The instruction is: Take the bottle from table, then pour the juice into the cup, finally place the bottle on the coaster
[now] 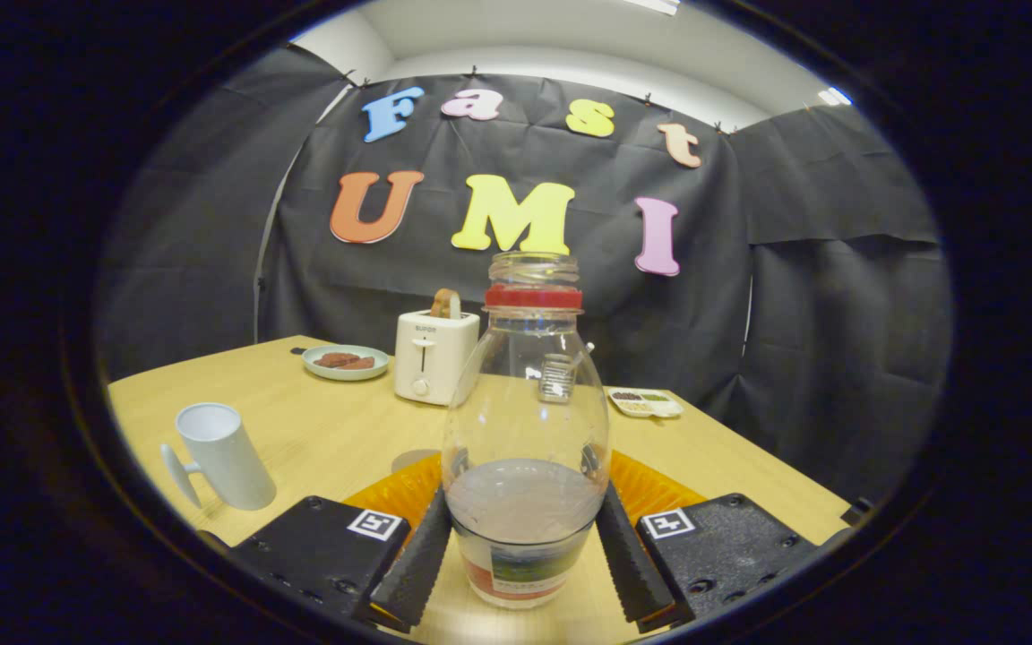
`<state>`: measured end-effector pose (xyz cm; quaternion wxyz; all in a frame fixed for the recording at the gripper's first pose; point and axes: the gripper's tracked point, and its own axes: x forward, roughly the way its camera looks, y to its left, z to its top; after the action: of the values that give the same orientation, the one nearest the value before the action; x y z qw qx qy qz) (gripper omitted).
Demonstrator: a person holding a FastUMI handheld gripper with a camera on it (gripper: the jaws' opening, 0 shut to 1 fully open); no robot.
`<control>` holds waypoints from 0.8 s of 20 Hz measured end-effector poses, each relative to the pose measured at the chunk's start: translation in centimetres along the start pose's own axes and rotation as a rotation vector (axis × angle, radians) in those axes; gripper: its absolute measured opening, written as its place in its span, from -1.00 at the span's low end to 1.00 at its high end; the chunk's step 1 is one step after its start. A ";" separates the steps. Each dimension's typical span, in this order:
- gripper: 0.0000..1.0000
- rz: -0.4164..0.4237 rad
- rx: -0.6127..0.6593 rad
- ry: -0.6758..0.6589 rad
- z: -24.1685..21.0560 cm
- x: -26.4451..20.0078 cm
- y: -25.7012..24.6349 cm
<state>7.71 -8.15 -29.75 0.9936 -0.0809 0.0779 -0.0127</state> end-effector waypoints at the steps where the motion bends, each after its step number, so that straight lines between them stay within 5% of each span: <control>1: 0.65 0.002 -0.014 -0.010 0.7 -0.5 -0.1; 16: 0.64 -0.181 -0.388 -0.123 9.8 -5.0 0.6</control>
<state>4.32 -5.82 -19.52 0.9571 -0.2777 0.0106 -0.0818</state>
